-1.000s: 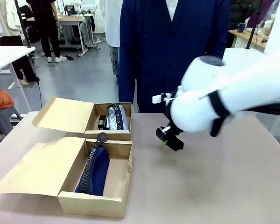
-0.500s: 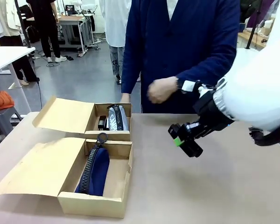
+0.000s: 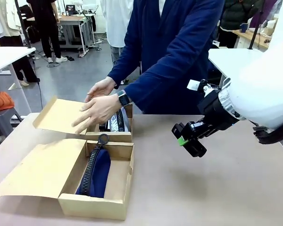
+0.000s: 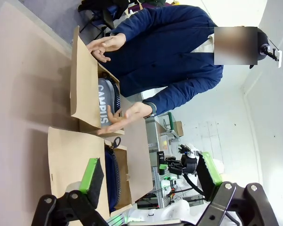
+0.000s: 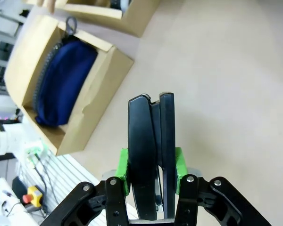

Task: Place items inside the box.
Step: Pick up a Pencil pouch or Stapler and place it inside the Mailer Box closest to the robot.

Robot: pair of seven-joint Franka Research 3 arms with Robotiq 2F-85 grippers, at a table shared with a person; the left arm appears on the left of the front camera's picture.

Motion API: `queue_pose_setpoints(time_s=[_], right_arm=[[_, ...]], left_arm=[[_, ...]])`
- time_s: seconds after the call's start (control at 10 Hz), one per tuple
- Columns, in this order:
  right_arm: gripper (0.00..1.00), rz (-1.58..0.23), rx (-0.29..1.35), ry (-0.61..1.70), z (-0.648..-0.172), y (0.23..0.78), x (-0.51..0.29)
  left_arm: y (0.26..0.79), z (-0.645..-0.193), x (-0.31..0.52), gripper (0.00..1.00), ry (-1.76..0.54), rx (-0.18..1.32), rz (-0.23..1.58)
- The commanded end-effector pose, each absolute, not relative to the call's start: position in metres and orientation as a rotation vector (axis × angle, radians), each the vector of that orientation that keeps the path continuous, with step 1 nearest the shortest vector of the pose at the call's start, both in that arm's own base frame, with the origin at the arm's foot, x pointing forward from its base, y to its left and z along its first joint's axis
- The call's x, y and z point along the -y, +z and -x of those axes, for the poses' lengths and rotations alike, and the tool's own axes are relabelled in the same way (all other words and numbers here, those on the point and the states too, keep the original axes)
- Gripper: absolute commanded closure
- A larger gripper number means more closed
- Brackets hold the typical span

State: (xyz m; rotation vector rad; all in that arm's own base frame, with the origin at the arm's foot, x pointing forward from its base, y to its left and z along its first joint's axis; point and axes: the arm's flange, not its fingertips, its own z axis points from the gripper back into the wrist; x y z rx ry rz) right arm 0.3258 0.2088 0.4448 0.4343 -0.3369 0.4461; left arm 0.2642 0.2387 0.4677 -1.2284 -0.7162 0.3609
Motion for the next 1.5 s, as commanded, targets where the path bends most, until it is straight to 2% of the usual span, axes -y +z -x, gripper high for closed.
queue_pose_setpoints(time_s=[0.0, 0.5, 0.7, 1.2, 1.4], right_arm=[[0.58, -0.478, 0.274, 0.433, -0.347, 0.452, -0.224], [0.58, -0.436, 0.080, 0.288, -0.326, 0.457, -0.233], [0.58, -0.406, 0.167, 0.320, -0.322, 0.466, -0.251], [0.58, -0.467, 0.151, 0.133, -0.321, 0.456, -0.199], [0.58, -0.467, 0.143, 0.139, -0.325, 0.453, -0.201]], left_arm=[[0.468, -0.265, -0.238, 0.00, 0.349, 0.743, 1.246], [0.468, -0.265, -0.238, 0.00, 0.349, 0.743, 1.246], [0.468, -0.265, -0.238, 0.00, 0.349, 0.743, 1.246], [0.468, -0.265, -0.238, 0.00, 0.349, 0.743, 1.246], [0.468, -0.265, -0.238, 0.00, 0.349, 0.743, 1.246]])
